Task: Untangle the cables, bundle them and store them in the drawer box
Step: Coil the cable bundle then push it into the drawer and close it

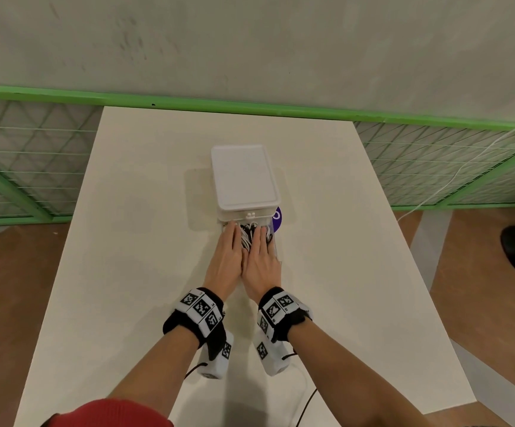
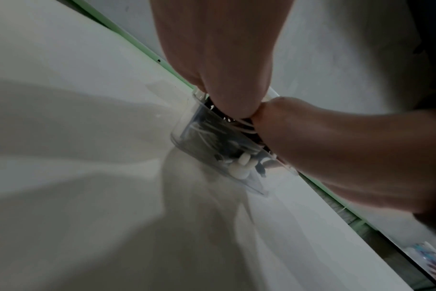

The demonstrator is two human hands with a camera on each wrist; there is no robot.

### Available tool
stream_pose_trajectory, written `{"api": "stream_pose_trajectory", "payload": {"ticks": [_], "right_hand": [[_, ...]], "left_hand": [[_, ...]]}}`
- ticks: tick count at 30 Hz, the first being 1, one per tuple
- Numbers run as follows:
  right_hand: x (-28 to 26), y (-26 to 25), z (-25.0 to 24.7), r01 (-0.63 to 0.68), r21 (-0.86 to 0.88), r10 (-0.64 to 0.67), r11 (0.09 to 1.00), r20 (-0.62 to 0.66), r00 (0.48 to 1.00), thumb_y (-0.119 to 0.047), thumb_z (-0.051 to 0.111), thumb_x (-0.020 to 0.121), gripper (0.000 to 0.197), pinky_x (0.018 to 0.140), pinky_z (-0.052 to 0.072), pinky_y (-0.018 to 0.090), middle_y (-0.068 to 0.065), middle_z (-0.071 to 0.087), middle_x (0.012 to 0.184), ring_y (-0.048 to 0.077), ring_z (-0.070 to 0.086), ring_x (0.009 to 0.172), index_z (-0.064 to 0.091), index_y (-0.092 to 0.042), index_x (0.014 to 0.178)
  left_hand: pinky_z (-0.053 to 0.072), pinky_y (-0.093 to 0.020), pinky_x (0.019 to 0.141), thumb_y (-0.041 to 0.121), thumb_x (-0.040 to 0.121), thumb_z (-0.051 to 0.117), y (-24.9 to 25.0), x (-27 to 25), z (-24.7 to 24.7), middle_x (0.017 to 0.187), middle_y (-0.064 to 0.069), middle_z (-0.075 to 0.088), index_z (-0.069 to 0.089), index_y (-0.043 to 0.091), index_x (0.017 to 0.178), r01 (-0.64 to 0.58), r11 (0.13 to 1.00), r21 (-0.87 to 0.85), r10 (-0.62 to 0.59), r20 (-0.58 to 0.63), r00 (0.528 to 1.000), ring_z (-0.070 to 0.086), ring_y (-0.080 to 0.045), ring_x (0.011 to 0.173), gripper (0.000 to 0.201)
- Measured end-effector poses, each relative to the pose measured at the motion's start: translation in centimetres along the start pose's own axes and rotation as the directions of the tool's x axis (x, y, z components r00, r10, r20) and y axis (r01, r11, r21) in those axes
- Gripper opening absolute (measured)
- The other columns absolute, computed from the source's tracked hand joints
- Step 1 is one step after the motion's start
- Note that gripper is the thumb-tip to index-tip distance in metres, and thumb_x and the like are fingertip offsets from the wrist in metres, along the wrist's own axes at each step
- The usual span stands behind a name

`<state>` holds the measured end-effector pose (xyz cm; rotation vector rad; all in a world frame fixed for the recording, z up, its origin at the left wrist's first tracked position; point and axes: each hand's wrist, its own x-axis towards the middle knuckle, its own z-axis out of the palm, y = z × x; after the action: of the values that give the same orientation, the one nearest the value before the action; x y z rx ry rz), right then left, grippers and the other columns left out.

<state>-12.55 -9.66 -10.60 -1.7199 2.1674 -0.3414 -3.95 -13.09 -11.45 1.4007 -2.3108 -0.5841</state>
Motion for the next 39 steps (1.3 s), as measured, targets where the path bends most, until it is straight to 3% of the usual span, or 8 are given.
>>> {"api": "stream_pose_trajectory", "payload": {"ticks": [7,11,13,19,25,28,35,39], "right_hand": [[-0.3,-0.1,-1.0,0.072,0.098,-0.072,0.993,0.004,0.997,-0.022,0.026,0.090,0.053,0.105,0.040,0.047,0.022,0.049,0.135,0.036,0.045,0.128,0.039,0.006,0.133],[-1.1,0.8,-1.1,0.064,0.300,-0.056,0.952,-0.034,0.998,-0.041,0.013,0.089,0.067,0.115,0.026,0.038,0.010,0.016,0.156,0.021,0.014,0.144,0.014,-0.009,0.147],[-1.2,1.1,-1.6,0.032,0.417,-0.010,0.908,-0.054,0.998,-0.041,0.019,0.091,0.063,0.107,0.032,0.026,0.004,0.021,0.155,0.018,0.029,0.139,0.008,-0.019,0.149],[-1.6,1.8,-2.5,-0.040,0.675,0.151,0.737,-0.107,0.983,0.004,0.034,0.092,0.067,0.092,0.039,0.015,-0.004,0.050,0.130,0.006,0.053,0.105,0.004,-0.024,0.146],[-0.9,1.5,-2.2,-0.114,0.842,0.422,0.528,-0.143,0.895,0.004,0.048,0.090,0.046,0.087,0.052,0.023,0.006,0.062,0.120,0.011,0.064,0.098,0.031,-0.015,0.128],[-0.9,1.6,-2.2,-0.118,0.890,0.470,0.440,-0.117,0.875,0.002,0.054,0.088,0.053,0.081,0.051,0.012,0.003,0.056,0.120,0.012,0.063,0.101,0.032,-0.013,0.134],[-1.2,1.8,-1.6,0.023,0.596,0.180,0.803,-0.280,0.943,0.000,0.046,0.092,0.035,0.082,0.039,0.000,-0.007,0.063,0.106,0.004,0.059,0.092,0.057,-0.011,0.123],[-1.3,1.2,-1.9,-0.060,0.572,0.183,0.818,-0.160,0.970,-0.008,0.040,0.097,0.037,0.098,0.046,0.030,0.011,0.056,0.130,0.020,0.058,0.110,0.048,-0.010,0.133]], "left_hand": [[0.032,-0.055,0.109,0.017,0.095,0.024,-0.6,-0.8,0.6,0.146,-0.026,0.033,0.023,-0.005,0.141,-0.299,0.923,0.241,0.262,0.173,0.949,0.025,-0.043,0.138,0.051],[0.021,-0.048,0.116,0.037,0.098,-0.007,0.0,-0.7,0.0,0.154,-0.018,0.017,0.021,0.003,0.146,-0.216,0.965,0.148,0.183,0.211,0.960,0.013,-0.033,0.144,0.065],[0.007,-0.042,0.119,0.048,0.087,-0.026,0.0,-0.5,0.2,0.156,-0.013,0.003,0.011,0.006,0.148,-0.186,0.974,0.127,0.151,0.247,0.957,0.001,-0.028,0.145,0.083],[0.032,-0.055,0.107,0.043,0.100,0.002,0.5,-0.6,0.5,0.150,-0.017,0.032,0.029,0.021,0.145,-0.224,0.949,0.223,0.182,0.196,0.964,0.030,-0.038,0.138,0.058],[0.013,-0.054,0.113,0.074,0.074,0.036,0.3,-0.7,1.4,0.154,-0.016,0.020,0.026,0.011,0.146,-0.224,0.959,0.176,0.191,0.185,0.964,0.014,-0.037,0.142,0.096],[0.029,-0.056,0.110,0.069,0.077,0.034,0.6,-0.7,1.5,0.149,-0.018,0.032,0.028,0.008,0.142,-0.192,0.958,0.214,0.161,0.155,0.975,0.030,-0.038,0.138,0.090],[0.037,-0.057,0.103,0.047,0.080,0.051,0.9,-0.8,1.9,0.144,-0.022,0.039,0.037,0.004,0.137,-0.185,0.956,0.226,0.195,-0.023,0.981,0.038,-0.039,0.133,0.072],[0.034,-0.056,0.106,0.041,0.083,0.055,0.7,-1.1,2.2,0.149,-0.019,0.031,0.024,0.011,0.145,-0.217,0.930,0.296,0.245,-0.060,0.968,0.030,-0.034,0.138,0.076]]}}
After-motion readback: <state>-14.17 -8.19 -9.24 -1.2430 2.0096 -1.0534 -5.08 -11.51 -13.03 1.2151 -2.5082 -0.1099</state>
